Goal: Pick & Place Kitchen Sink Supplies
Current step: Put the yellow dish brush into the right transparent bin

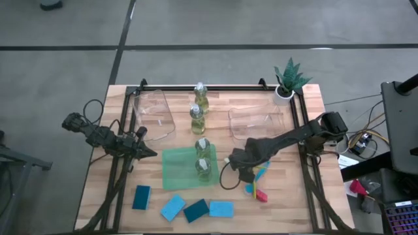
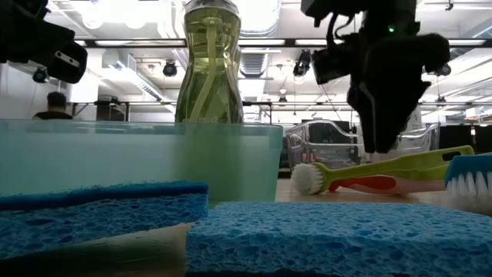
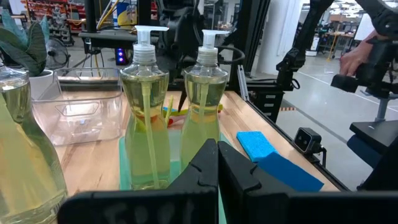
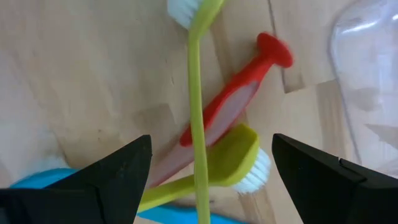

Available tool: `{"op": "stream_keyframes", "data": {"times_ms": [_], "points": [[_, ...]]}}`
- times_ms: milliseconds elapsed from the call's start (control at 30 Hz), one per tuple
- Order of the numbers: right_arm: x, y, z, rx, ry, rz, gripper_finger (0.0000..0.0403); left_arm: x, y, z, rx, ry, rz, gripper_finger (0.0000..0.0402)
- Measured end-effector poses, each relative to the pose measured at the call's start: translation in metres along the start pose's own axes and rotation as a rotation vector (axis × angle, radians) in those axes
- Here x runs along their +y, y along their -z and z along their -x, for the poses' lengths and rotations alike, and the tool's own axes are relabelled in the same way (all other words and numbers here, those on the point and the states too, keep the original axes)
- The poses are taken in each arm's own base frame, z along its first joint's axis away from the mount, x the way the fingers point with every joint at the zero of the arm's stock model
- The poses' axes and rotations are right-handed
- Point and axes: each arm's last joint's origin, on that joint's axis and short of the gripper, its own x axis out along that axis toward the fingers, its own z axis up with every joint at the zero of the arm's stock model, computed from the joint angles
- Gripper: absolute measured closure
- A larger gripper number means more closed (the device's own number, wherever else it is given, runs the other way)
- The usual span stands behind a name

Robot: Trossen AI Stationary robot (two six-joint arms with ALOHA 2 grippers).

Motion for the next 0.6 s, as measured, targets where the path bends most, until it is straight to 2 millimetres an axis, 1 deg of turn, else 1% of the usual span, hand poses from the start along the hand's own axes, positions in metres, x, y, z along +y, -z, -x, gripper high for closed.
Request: {"op": "stream_keyframes", "data": {"times_ms": [200, 300, 400, 600], "points": [[-0.003, 0.005, -0.012, 0.024, -0.03, -0.027, 0.0077, 0.0, 0.0, 0.0, 0.0, 0.0, 0.0, 0.0401], [-0.004, 0.008, -0.015, 0.035, -0.025, -0.048, 0.0086, 0.0, 0.0, 0.0, 0.0, 0.0, 0.0, 0.0401], [-0.006, 0.009, -0.017, 0.041, -0.024, -0.069, 0.0114, 0.0, 0.0, 0.0, 0.0, 0.0, 0.0, 0.0401], [-0.006, 0.006, -0.017, 0.036, -0.057, -0.109, 0.0207, 0.0, 0.0, 0.0, 0.0, 0.0, 0.0, 0.0401]]}}
